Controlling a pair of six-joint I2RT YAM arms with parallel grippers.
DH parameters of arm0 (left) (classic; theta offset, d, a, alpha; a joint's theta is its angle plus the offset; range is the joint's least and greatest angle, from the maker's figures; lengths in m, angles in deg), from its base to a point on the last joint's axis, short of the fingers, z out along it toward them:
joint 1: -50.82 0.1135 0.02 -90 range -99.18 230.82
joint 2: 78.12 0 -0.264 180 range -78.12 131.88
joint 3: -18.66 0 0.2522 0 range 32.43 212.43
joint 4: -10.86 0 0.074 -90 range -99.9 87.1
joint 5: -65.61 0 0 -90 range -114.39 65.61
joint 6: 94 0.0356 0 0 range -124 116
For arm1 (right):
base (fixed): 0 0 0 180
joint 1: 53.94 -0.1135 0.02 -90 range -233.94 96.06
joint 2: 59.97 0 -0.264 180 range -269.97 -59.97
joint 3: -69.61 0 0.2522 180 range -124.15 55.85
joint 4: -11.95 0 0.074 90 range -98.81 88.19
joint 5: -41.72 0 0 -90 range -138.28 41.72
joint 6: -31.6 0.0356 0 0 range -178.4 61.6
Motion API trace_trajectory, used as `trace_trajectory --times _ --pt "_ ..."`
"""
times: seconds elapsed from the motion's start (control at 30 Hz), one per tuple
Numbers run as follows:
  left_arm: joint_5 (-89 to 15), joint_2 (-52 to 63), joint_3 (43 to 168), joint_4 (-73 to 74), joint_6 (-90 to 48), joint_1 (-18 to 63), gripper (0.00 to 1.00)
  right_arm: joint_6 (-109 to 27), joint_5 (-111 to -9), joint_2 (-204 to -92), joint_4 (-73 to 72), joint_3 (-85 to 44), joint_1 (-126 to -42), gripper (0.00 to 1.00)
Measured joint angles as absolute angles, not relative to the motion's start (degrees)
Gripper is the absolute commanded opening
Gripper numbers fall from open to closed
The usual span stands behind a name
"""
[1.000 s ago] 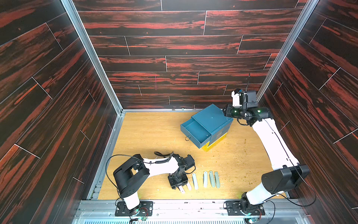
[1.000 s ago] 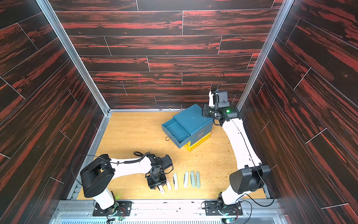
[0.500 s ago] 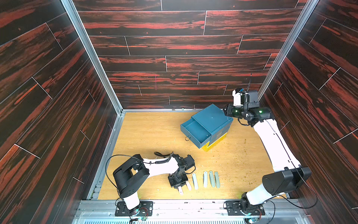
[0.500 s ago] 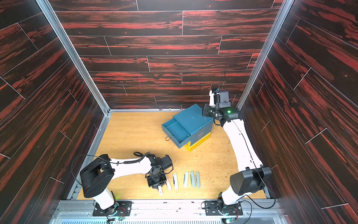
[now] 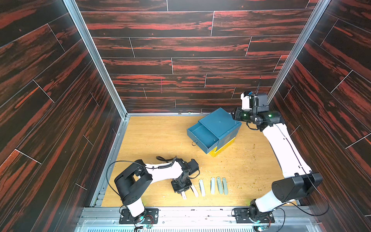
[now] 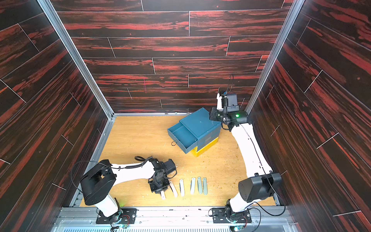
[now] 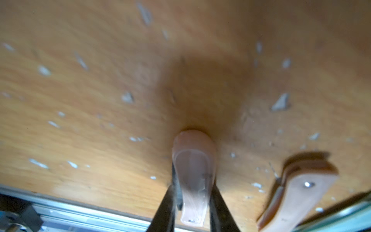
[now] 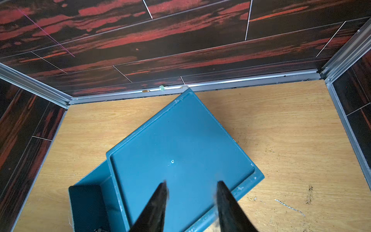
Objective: Place the fruit knives into the drawer by color
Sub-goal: Pick up the fruit knife from the center of the board.
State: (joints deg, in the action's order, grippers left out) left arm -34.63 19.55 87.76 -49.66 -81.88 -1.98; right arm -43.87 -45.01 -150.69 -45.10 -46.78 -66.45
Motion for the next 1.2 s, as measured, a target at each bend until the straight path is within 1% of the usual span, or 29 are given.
trace_trajectory --times 0.3,0.5,0.87,1.07,1.2 --pt "-30.76 19.33 89.81 -51.3 -77.95 3.99 0.06 -43.87 -46.76 -150.73 -45.1 -46.78 -66.45 0.44" --pt "-28.73 19.33 92.98 -51.41 -76.09 5.04 0.04 -43.87 -47.75 -150.95 -45.12 -46.78 -66.45 0.44" --pt "-25.54 16.77 96.48 -54.38 -74.41 6.65 0.04 -43.85 -49.12 -152.66 -45.42 -46.69 -66.45 0.44" --pt "-23.13 11.86 101.72 -57.68 -74.04 7.16 0.04 -43.87 -49.76 -152.88 -45.45 -46.69 -66.43 0.44" --pt "-21.45 9.95 107.67 -59.17 -73.03 7.42 0.04 -43.87 -49.91 -153.51 -45.45 -46.69 -66.45 0.44"
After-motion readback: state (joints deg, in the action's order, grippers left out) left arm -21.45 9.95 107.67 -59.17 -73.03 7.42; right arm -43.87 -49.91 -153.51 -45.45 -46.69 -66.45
